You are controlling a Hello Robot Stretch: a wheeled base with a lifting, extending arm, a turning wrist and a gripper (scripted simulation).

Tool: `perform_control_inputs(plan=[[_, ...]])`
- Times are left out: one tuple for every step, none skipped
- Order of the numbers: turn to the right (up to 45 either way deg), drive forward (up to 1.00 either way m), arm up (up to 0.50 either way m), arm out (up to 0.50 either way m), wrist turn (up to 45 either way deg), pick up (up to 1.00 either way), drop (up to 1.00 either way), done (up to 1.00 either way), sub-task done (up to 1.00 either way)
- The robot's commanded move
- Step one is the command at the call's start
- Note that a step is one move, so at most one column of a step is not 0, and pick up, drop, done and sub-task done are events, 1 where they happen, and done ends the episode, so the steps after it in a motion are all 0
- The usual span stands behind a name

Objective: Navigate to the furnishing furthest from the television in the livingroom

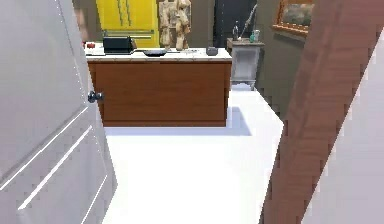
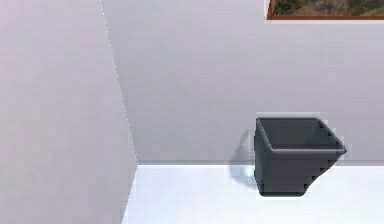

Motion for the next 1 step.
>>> perform_control_inputs(plan=[[0.0,0.15,0.0,0.0,0.0,0.0,0.0,0.0,0.0]])
